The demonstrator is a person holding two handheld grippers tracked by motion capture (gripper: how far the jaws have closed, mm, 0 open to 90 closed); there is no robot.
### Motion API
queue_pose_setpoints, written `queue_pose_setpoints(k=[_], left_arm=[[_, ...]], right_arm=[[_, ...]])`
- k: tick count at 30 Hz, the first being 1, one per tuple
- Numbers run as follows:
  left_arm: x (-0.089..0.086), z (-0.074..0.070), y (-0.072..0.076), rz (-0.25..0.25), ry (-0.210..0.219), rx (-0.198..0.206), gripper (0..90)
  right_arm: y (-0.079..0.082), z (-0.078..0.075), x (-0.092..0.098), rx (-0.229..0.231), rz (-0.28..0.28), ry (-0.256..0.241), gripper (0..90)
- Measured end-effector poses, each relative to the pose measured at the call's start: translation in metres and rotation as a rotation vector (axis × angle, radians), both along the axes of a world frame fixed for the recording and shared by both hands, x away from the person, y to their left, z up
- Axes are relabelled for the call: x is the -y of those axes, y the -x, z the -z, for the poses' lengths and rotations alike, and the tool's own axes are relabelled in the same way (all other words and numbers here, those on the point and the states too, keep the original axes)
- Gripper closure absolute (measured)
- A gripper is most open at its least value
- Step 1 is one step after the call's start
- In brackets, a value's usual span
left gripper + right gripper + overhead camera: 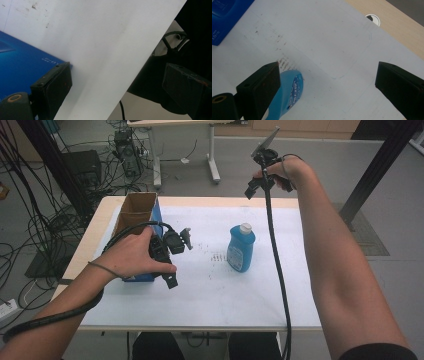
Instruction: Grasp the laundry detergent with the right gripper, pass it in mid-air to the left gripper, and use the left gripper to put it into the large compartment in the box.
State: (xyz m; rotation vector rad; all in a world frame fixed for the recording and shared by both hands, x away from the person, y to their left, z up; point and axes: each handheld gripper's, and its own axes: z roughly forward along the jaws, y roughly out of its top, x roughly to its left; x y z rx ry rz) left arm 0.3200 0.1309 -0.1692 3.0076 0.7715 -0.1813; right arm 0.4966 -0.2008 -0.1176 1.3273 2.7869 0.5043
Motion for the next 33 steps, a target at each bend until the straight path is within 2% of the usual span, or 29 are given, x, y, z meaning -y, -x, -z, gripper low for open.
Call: queue_pose_setpoints(k=[16, 26, 33], left_arm=[[0.001, 0.002, -0.001, 0.006, 0.003, -0.004, 9.3], [0.005, 0.002, -0.002, 0.016, 0.002, -0.010, 9.3], [0.005, 0.003, -0.002, 0.009, -0.002, -0.015, 9.3]], right_arm=[[0.002, 0.001, -0.001, 0.005, -0.006, -0.001, 6.1], [0.011, -0.006, 0.004, 0.026, -0.009, -0.006, 6.1], [0.024, -0.012, 0.011, 0.044, -0.017, -0.020, 6.2]])
